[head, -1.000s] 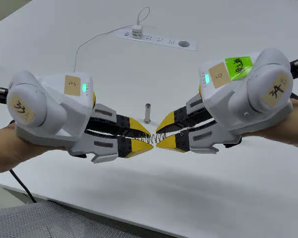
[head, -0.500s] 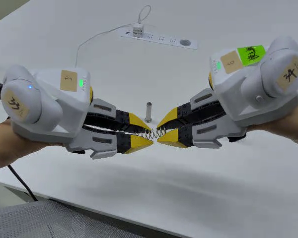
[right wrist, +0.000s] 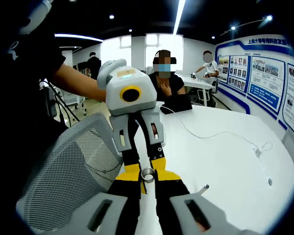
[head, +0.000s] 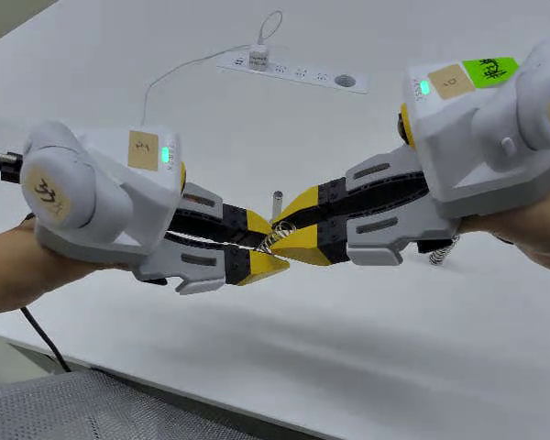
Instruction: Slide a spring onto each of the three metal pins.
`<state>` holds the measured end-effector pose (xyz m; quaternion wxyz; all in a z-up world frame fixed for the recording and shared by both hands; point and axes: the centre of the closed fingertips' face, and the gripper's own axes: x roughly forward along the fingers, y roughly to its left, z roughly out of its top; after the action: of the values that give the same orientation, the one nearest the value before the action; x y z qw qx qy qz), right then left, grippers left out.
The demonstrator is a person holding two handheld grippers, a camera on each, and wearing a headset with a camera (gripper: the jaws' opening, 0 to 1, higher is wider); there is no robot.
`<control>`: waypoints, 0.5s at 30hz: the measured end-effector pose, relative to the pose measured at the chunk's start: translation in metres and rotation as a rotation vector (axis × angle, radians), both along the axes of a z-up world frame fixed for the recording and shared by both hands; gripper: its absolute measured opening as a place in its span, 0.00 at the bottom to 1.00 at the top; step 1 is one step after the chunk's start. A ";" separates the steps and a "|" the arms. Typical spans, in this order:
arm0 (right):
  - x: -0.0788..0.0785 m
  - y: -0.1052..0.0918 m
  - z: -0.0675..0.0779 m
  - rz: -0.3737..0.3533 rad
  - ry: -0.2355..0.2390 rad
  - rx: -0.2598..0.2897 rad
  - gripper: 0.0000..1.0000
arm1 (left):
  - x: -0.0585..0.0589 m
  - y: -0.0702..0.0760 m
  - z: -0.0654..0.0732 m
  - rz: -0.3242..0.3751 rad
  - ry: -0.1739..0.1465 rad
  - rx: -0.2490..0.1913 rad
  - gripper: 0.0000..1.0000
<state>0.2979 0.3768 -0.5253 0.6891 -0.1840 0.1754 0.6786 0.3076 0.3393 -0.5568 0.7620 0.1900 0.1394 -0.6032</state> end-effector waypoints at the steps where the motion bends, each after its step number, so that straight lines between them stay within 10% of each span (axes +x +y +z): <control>1: -0.001 0.002 0.001 0.000 0.000 0.003 0.11 | 0.000 0.000 0.000 0.002 0.002 -0.004 0.10; 15: 0.001 0.010 0.000 0.000 0.006 -0.015 0.10 | -0.001 0.011 -0.004 0.027 0.044 0.008 0.13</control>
<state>0.2990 0.3864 -0.5249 0.6871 -0.1871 0.1828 0.6779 0.3066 0.3500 -0.5608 0.7660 0.1776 0.1610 -0.5965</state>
